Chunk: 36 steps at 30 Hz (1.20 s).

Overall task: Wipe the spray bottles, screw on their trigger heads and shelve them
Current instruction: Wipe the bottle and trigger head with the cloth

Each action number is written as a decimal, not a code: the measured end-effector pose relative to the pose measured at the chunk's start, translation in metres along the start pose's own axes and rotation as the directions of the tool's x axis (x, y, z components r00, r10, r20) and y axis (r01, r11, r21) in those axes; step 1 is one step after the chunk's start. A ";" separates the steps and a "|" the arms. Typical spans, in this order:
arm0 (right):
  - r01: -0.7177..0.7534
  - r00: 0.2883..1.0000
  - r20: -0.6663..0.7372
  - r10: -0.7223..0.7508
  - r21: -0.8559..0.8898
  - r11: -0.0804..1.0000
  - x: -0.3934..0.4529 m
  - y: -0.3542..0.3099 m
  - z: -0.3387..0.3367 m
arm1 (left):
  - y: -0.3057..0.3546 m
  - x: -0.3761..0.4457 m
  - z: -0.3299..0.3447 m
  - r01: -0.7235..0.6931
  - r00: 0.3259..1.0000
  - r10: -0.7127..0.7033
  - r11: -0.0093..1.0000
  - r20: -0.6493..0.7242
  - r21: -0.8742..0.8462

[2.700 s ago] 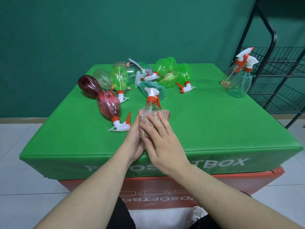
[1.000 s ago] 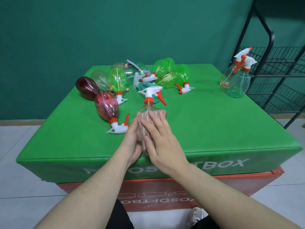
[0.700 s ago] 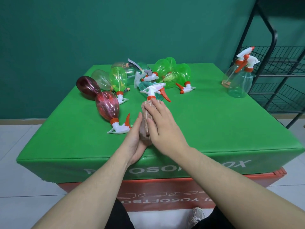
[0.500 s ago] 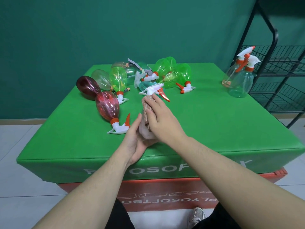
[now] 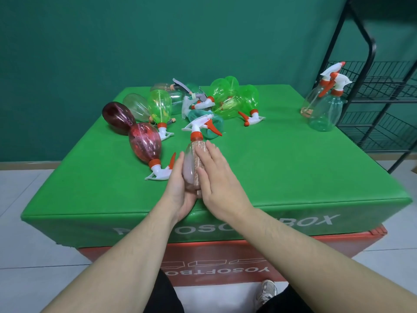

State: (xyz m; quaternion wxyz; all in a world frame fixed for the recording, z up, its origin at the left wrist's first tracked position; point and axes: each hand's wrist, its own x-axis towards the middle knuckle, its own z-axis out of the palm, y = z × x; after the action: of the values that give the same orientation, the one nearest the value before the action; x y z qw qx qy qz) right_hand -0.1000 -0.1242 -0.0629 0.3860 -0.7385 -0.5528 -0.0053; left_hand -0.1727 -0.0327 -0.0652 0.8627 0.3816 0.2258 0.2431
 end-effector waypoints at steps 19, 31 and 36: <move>0.033 0.995 -0.093 -0.024 0.093 0.995 -0.020 0.003 0.003 | -0.003 -0.003 0.000 -0.076 0.995 0.072 0.995 0.071 0.061; -0.137 0.990 -0.021 0.141 0.139 0.981 0.043 -0.003 -0.022 | -0.001 -0.004 0.002 -0.033 0.996 0.025 0.995 0.081 0.094; -0.223 0.972 -0.021 0.234 0.230 0.947 0.051 -0.008 -0.020 | 0.000 -0.002 0.000 -0.026 0.998 0.020 0.995 0.061 0.092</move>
State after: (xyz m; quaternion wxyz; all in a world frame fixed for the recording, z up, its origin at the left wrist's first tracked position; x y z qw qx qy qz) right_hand -0.0780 -0.0931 -0.0222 0.4786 -0.7485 -0.4511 0.0847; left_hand -0.1743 -0.0346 -0.0647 0.8474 0.4312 0.2065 0.2309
